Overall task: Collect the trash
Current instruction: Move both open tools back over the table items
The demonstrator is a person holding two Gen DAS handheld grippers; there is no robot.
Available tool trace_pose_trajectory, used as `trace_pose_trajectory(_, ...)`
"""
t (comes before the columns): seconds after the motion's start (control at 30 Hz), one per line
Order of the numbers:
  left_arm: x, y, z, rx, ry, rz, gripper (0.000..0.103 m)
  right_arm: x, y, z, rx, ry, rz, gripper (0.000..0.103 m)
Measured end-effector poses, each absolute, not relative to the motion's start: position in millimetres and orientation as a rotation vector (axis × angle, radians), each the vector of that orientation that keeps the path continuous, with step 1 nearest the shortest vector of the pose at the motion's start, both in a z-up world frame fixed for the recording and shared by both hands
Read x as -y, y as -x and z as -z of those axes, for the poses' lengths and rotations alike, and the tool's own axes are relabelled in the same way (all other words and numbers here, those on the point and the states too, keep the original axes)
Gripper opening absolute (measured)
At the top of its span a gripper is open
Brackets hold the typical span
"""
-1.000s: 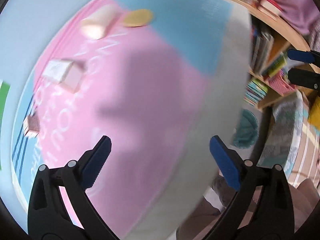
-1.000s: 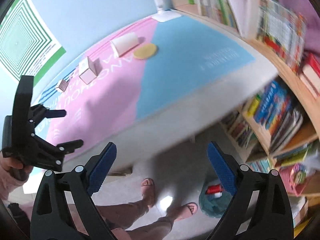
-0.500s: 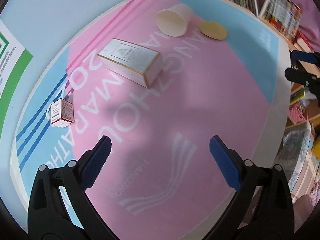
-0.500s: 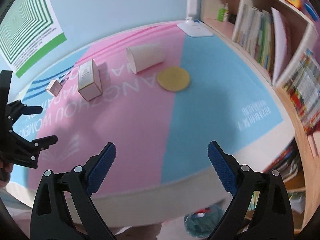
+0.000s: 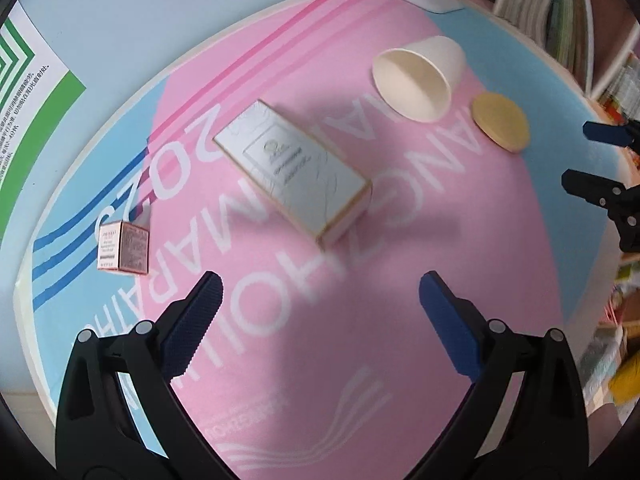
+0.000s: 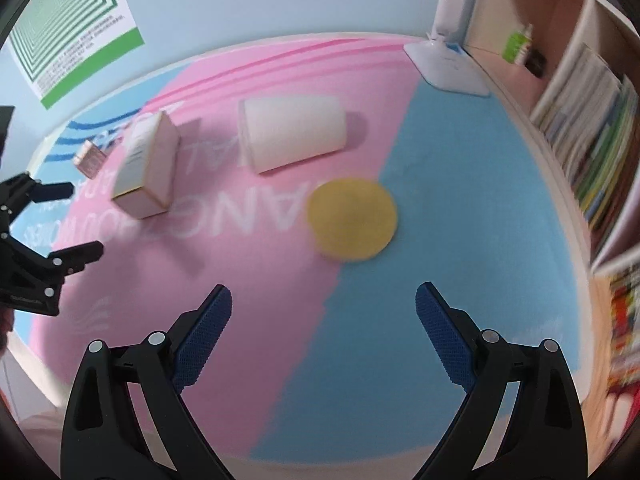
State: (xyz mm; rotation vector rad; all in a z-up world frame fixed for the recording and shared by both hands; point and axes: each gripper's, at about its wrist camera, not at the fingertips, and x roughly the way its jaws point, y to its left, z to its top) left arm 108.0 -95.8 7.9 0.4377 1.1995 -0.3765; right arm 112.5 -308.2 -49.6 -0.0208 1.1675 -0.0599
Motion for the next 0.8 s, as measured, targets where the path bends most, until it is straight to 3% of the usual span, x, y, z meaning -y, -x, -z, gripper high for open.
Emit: trace_pose_trajectory(0.8, 119.5, -167.5, 26.4, -1.336, -0.298, 0.134, 0.096, 340.8, -187.8, 104.0, -1.271, 0.064, -0.114, 0.092)
